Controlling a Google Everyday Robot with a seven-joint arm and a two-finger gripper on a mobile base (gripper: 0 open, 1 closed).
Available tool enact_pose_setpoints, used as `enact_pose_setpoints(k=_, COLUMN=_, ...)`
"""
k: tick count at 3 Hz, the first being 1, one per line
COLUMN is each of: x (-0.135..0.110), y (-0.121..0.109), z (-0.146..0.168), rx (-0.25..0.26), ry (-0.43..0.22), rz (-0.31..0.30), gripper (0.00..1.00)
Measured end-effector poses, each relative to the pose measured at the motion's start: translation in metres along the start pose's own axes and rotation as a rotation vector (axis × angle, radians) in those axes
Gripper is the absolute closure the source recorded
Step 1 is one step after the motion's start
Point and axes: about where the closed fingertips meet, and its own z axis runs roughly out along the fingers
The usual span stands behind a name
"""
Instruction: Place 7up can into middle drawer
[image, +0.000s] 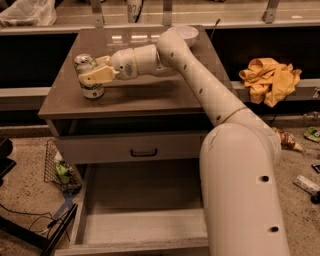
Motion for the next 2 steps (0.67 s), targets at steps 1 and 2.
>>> enact_pose_setpoints(k=1, x=-0.020, y=0.000, z=-0.001, rx=0.001, ry=0.008, rz=-0.032, gripper=1.00)
enact_pose_setpoints(k=2, x=-0.073, y=0.021, z=-0.034, rx=0.062, ry=-0.019, rz=-0.111, gripper=1.00)
